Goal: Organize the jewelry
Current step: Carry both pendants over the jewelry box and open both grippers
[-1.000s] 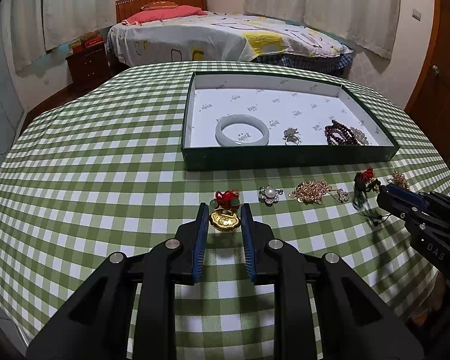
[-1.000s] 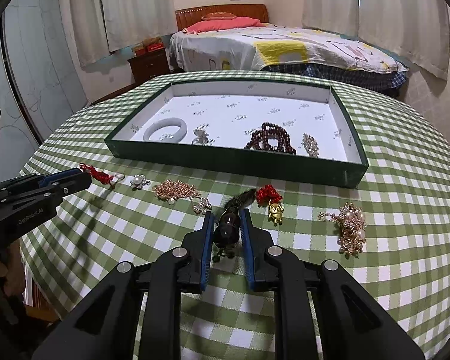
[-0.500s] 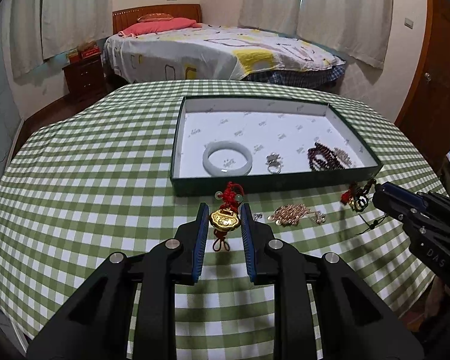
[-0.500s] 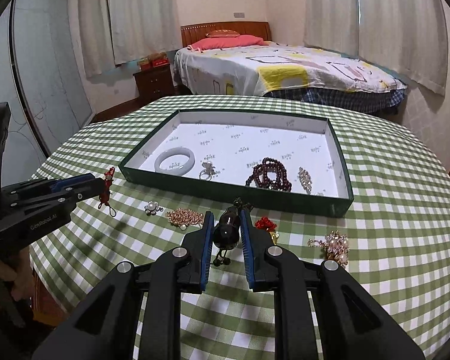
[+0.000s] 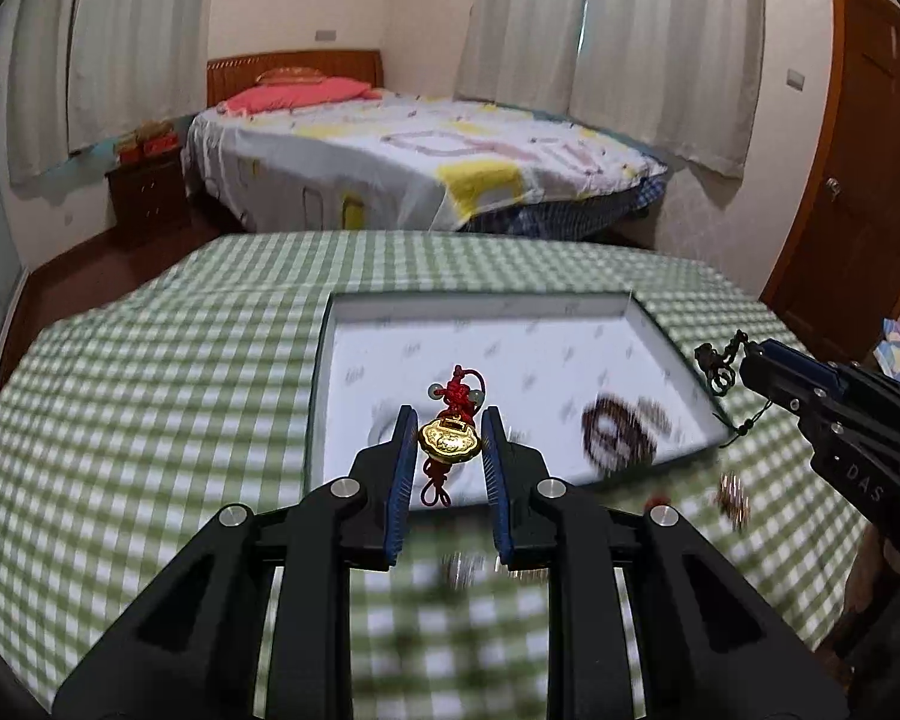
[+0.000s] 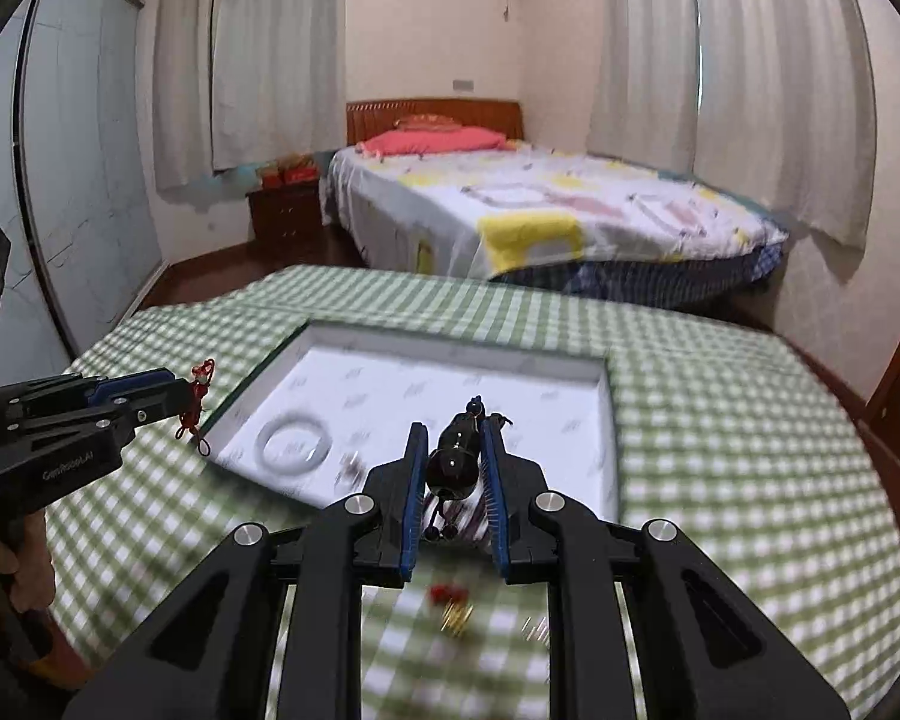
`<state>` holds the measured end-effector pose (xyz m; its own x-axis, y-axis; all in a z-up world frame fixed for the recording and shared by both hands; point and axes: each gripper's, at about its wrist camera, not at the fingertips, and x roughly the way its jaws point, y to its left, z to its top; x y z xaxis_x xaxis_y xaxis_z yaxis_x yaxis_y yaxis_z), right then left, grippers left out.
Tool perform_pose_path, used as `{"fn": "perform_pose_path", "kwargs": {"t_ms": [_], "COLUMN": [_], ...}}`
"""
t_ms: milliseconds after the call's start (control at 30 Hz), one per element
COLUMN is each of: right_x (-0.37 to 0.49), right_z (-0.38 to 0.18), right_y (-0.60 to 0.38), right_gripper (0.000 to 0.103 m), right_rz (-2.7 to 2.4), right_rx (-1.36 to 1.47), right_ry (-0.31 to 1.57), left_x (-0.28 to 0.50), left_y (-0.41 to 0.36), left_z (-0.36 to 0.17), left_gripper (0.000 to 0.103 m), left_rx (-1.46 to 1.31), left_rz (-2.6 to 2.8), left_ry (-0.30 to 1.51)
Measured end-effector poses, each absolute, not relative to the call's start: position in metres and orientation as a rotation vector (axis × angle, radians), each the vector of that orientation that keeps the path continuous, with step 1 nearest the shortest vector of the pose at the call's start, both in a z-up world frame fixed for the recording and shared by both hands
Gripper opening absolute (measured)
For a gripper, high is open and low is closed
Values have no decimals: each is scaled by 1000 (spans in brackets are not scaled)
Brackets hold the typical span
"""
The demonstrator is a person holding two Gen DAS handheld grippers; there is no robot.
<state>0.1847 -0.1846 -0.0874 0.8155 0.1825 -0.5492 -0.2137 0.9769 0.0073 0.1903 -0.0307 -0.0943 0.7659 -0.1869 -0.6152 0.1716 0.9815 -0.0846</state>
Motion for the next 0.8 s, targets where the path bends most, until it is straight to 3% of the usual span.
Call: {"fn": "perform_pose_path", "kwargs": {"t_ms": [267,800], "right_x": [243,315], "right_z": [-79,-178], "right_y": [-193,-202], "right_gripper": [19,19], "right_rz": [172,155], "right_rx": [-66,-67], "right_ry": [526,806], "left_x": [255,334], "left_y": [-61,-105], "left_z": [-82,-182], "left_gripper": [22,22], "left_rx": [-44,18], "left_rz": [-231,-223], "left_ry": [617,889]}}
